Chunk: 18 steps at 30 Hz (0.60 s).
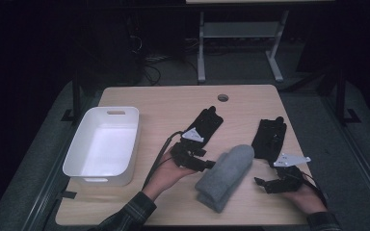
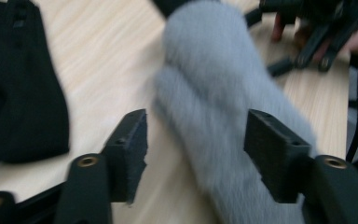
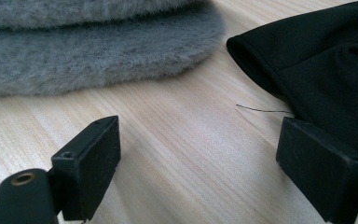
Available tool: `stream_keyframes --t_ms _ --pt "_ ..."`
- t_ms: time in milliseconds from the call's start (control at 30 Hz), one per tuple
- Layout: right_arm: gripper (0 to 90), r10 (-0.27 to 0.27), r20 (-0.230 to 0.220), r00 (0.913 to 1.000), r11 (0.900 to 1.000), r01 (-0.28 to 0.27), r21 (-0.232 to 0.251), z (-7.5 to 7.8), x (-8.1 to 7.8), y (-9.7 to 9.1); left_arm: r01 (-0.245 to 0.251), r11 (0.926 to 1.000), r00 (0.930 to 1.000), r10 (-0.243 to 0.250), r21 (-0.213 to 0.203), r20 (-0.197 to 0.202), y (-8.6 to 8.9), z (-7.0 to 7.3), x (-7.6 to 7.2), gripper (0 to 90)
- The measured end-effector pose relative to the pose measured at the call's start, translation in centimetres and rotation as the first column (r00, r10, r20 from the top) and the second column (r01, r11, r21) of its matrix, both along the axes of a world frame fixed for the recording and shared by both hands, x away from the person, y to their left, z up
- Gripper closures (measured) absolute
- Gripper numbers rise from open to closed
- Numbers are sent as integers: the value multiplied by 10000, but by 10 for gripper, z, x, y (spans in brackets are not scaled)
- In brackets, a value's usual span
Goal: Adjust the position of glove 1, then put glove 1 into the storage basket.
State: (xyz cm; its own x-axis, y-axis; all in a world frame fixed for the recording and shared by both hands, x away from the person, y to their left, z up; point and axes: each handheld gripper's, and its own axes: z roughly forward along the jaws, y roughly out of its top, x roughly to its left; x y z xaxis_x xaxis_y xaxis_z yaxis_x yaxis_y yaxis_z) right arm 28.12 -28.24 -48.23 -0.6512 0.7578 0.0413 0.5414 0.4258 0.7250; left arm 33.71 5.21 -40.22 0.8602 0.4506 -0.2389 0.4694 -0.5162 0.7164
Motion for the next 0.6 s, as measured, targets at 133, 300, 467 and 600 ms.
stream_keyframes --t_ms 133,300,467,600 --pt "135 4 -3 10000 10000 -4 21 0 0 0 57 9998 9999 -60 -208 -157 -18 -5 6 305" --pt "135 25 -59 10000 10000 -24 74 0 0 -1 279 9995 9989 -274 138 -382 -36 -18 7 228" --pt "135 32 -58 10000 10000 -31 67 0 0 -1 221 9968 9987 -185 769 -471 -51 -32 5 172" --pt "134 30 -62 10000 10000 -30 63 0 0 -1 327 9914 9981 -258 1269 -553 -58 -43 1 129"
